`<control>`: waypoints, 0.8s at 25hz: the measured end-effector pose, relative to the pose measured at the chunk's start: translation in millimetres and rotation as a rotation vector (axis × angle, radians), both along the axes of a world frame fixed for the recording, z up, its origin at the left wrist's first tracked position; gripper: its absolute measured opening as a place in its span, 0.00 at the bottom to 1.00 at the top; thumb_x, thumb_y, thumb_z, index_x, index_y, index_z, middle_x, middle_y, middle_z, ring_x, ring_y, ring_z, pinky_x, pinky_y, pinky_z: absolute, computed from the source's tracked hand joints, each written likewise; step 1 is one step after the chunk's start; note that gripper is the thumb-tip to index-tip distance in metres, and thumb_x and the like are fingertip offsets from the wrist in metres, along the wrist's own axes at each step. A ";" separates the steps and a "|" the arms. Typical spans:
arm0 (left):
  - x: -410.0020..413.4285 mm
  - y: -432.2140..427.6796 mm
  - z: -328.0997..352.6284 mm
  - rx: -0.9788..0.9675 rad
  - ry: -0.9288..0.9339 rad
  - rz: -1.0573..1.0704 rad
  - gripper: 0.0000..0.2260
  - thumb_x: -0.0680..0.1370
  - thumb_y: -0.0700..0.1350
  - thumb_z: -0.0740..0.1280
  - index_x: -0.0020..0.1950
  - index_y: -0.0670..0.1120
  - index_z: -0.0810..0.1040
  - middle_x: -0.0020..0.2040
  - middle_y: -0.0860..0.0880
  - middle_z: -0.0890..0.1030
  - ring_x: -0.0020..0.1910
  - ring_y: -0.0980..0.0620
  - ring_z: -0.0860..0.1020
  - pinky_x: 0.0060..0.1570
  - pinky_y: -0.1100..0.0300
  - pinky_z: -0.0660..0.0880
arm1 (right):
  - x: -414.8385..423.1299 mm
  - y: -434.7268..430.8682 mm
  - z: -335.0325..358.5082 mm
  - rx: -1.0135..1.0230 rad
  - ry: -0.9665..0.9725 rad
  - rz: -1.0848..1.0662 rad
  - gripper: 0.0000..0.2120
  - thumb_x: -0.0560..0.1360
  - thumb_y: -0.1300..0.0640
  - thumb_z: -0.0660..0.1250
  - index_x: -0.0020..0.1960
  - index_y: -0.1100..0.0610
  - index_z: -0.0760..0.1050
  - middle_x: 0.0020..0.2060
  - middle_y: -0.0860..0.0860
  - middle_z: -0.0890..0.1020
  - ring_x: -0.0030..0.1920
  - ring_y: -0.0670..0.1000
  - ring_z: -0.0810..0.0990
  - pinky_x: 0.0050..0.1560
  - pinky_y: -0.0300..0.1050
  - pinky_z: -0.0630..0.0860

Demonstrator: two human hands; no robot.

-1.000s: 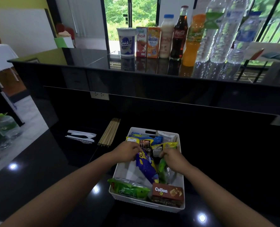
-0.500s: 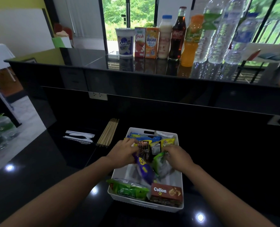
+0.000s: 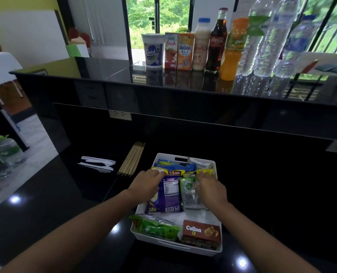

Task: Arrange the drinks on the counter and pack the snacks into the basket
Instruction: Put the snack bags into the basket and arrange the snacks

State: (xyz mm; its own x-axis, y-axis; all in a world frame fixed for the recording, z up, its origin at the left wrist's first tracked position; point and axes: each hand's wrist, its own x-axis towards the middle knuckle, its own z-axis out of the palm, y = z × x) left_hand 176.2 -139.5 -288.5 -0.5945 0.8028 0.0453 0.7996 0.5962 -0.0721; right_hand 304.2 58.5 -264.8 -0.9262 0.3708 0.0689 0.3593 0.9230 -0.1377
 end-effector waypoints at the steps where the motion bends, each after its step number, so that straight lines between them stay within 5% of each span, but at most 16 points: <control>1: 1.8 1.2 -4.9 -0.015 0.022 -0.032 0.27 0.77 0.47 0.61 0.75 0.49 0.58 0.67 0.47 0.70 0.64 0.46 0.69 0.60 0.51 0.66 | 2.4 0.2 -1.9 -0.008 -0.014 0.007 0.16 0.79 0.58 0.61 0.66 0.54 0.71 0.62 0.53 0.76 0.62 0.54 0.74 0.51 0.46 0.74; 5: 1.6 -2.6 -8.6 -0.091 -0.156 -0.039 0.40 0.72 0.61 0.64 0.77 0.51 0.49 0.74 0.48 0.59 0.73 0.48 0.57 0.71 0.39 0.50 | 5.9 0.4 -5.8 -0.005 -0.066 0.028 0.21 0.81 0.54 0.59 0.72 0.55 0.64 0.67 0.53 0.71 0.67 0.55 0.70 0.59 0.48 0.72; 8: 3.1 -5.0 -9.4 -0.189 -0.114 -0.033 0.52 0.64 0.67 0.70 0.77 0.51 0.44 0.73 0.47 0.59 0.73 0.47 0.57 0.70 0.36 0.51 | 6.1 -0.7 -8.0 -0.011 -0.122 0.037 0.26 0.79 0.51 0.63 0.74 0.53 0.60 0.68 0.54 0.69 0.67 0.56 0.70 0.59 0.49 0.73; 13: 4.8 3.6 -13.5 -0.165 0.171 -0.029 0.49 0.68 0.60 0.71 0.78 0.49 0.44 0.68 0.42 0.66 0.66 0.42 0.66 0.64 0.47 0.63 | 3.0 7.6 -2.6 0.034 -0.064 -0.024 0.24 0.78 0.53 0.65 0.72 0.53 0.62 0.65 0.54 0.72 0.65 0.55 0.72 0.55 0.48 0.74; 20: 0.4 20.3 -11.2 -0.162 0.238 -0.052 0.47 0.70 0.54 0.72 0.77 0.49 0.42 0.65 0.40 0.67 0.63 0.40 0.68 0.61 0.48 0.66 | 4.0 6.0 -5.6 0.038 -0.088 -0.024 0.26 0.78 0.55 0.65 0.73 0.53 0.61 0.67 0.55 0.71 0.65 0.56 0.72 0.56 0.48 0.74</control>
